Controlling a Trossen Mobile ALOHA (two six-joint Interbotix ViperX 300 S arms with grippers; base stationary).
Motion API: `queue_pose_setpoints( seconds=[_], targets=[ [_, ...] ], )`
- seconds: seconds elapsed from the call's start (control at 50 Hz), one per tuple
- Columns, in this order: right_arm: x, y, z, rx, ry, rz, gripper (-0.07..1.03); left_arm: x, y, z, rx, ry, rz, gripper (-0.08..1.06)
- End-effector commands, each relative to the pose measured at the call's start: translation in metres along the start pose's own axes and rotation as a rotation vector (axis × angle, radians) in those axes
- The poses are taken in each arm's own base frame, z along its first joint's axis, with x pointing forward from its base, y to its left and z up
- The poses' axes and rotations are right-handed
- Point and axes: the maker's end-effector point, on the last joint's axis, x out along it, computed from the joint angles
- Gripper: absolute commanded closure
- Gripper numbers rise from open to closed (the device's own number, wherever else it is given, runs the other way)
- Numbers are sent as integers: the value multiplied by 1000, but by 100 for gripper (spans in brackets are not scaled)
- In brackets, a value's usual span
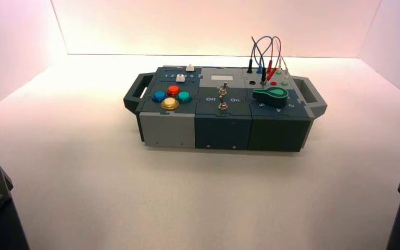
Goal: Flip the top switch off with the left gripper.
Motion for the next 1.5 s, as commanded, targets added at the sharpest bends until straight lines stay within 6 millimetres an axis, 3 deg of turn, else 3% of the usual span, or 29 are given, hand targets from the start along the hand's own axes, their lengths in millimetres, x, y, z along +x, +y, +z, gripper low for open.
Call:
queue_pose_setpoints(
  seconds=[0.02, 0.36, 0.82, 1.32, 1.5],
  targets=[
    [-1, 0, 7, 9, -11, -1, 98, -3, 1, 15, -1, -38, 4, 101],
    [-1, 0, 6, 9, -9, -1, 98, -2, 1, 14, 2, -27, 4, 101],
    [11, 1, 0, 8, 58, -4, 98, 43, -21, -2, 44, 237, -91, 101],
    [18, 0, -3, -1, 127, -12, 98, 43, -23, 5, 48, 232, -99, 101],
    [14, 0, 4, 0, 131, -15, 98, 42, -25, 8, 42, 235, -104, 101]
  ],
)
